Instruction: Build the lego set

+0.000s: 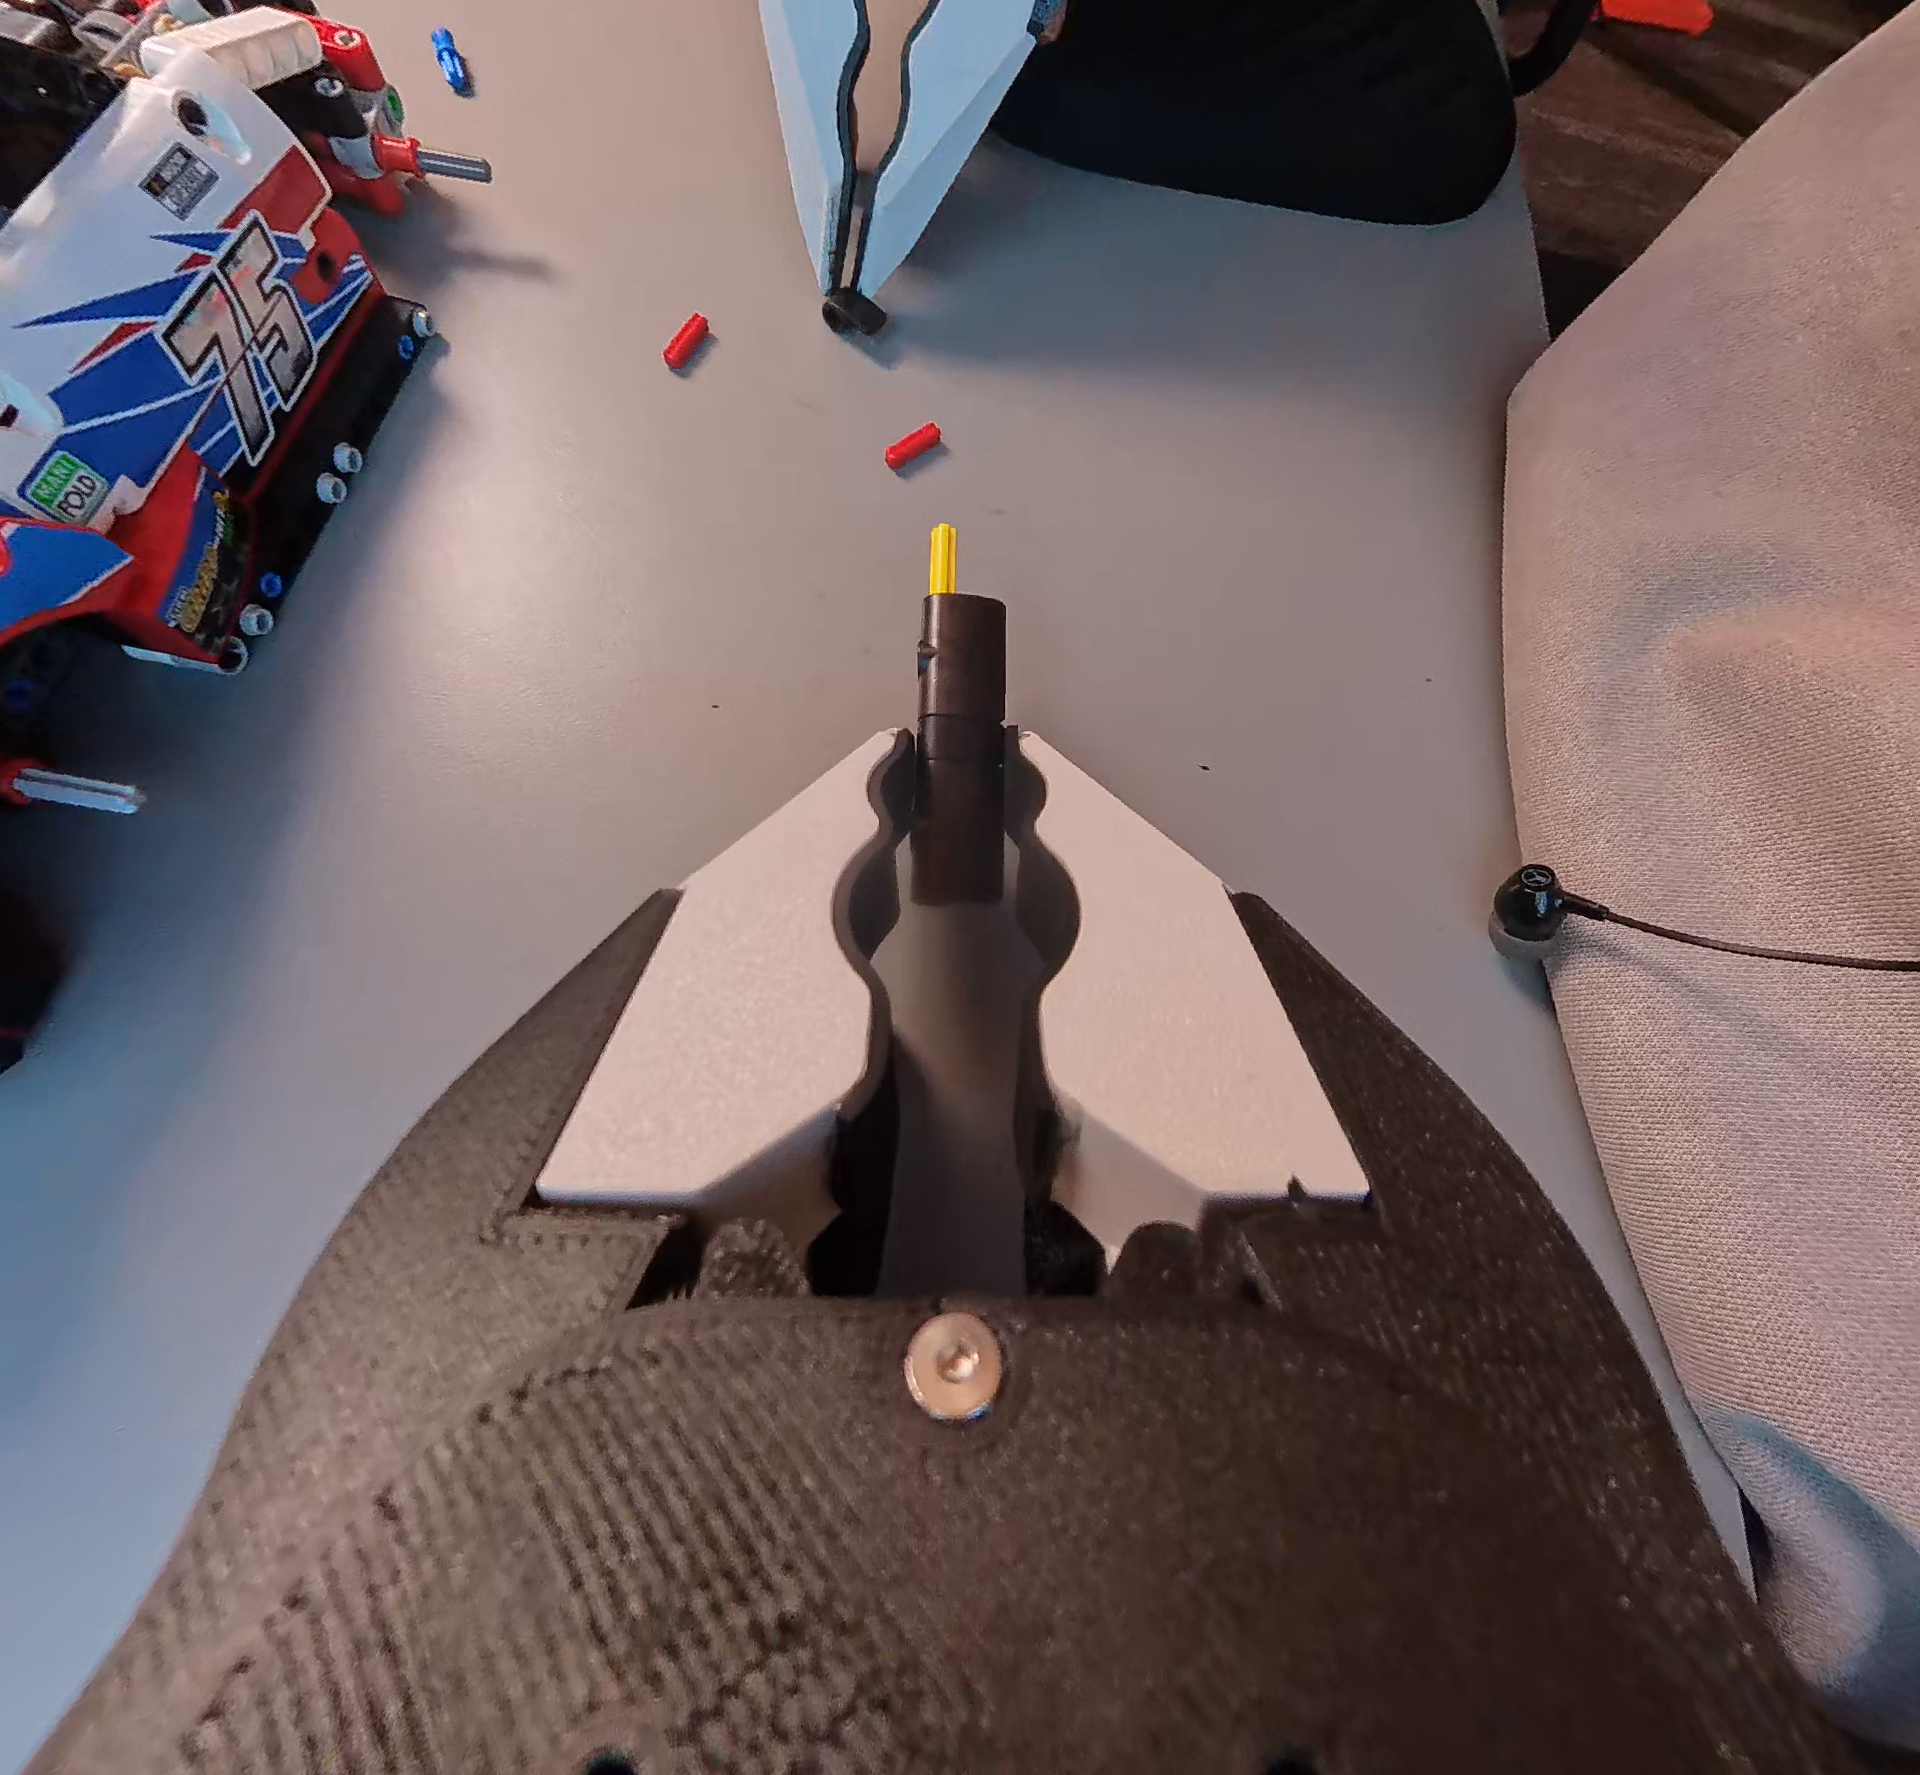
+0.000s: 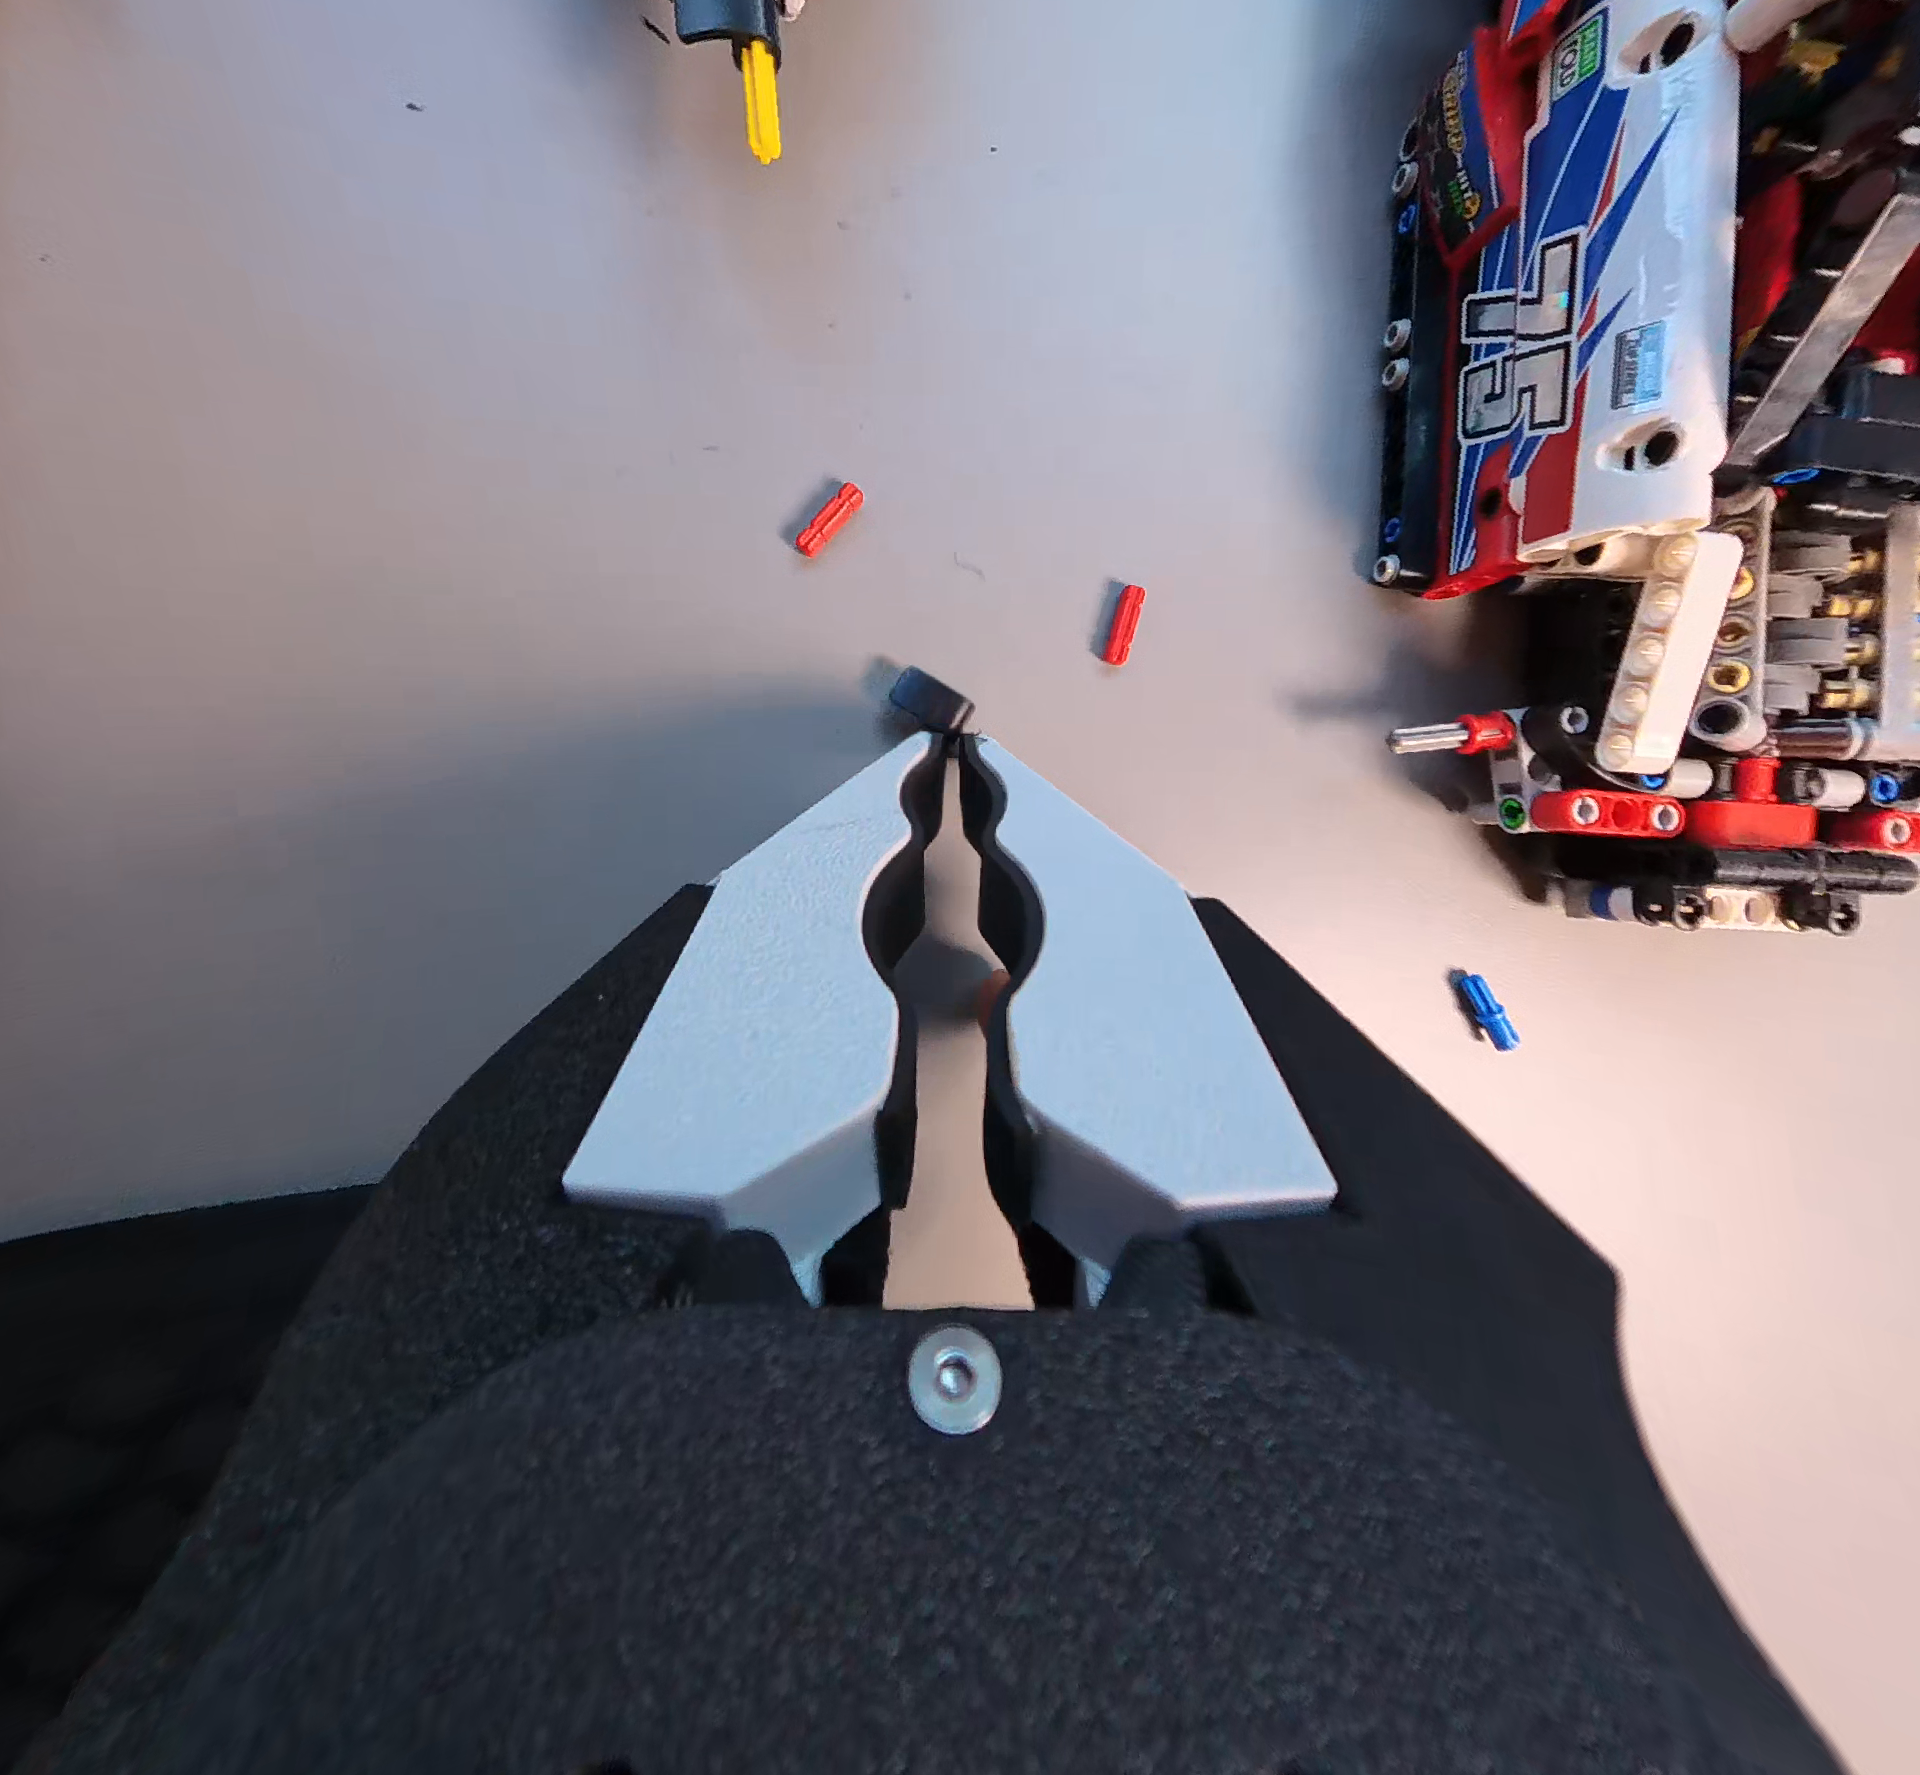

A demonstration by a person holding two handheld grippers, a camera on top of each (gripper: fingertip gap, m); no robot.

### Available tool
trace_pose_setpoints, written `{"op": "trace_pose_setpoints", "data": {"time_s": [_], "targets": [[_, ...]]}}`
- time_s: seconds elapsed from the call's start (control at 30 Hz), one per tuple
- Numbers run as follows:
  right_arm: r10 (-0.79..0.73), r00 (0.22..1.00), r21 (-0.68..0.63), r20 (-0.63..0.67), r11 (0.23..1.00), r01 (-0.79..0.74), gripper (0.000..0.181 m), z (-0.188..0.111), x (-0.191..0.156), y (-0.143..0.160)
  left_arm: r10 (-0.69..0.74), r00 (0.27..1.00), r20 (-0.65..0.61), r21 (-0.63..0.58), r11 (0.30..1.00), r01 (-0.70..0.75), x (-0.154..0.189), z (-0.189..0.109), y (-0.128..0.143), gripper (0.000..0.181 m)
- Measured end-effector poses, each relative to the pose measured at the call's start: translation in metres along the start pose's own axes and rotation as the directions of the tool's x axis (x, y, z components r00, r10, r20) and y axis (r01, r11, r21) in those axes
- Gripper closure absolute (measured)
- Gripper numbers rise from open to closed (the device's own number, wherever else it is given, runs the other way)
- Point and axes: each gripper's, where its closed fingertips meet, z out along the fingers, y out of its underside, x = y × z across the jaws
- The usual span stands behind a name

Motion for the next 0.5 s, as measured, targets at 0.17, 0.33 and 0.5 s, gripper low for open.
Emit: {"op": "trace_pose_setpoints", "data": {"time_s": [0.17,0.33,0.5], "targets": [[-0.021,1.000,0.006,-0.001,1.000,0.021,0.171,0.000,0.002,-0.001,-0.007,1.000,-0.002,0.006,1.000,0.007,-0.001,0.000,-0.001,0.167],[-0.152,0.988,0.018,-0.018,0.988,0.152,0.164,0.002,-0.004,-0.009,-0.013,1.000,-0.014,0.012,1.000,0.014,0.000,0.000,-0.001,0.167],[-0.121,0.992,0.014,-0.016,0.992,0.122,0.168,0.005,0.001,-0.011,-0.011,1.000,-0.011,0.011,1.000,0.011,0.000,0.000,-0.001,0.167]]}}
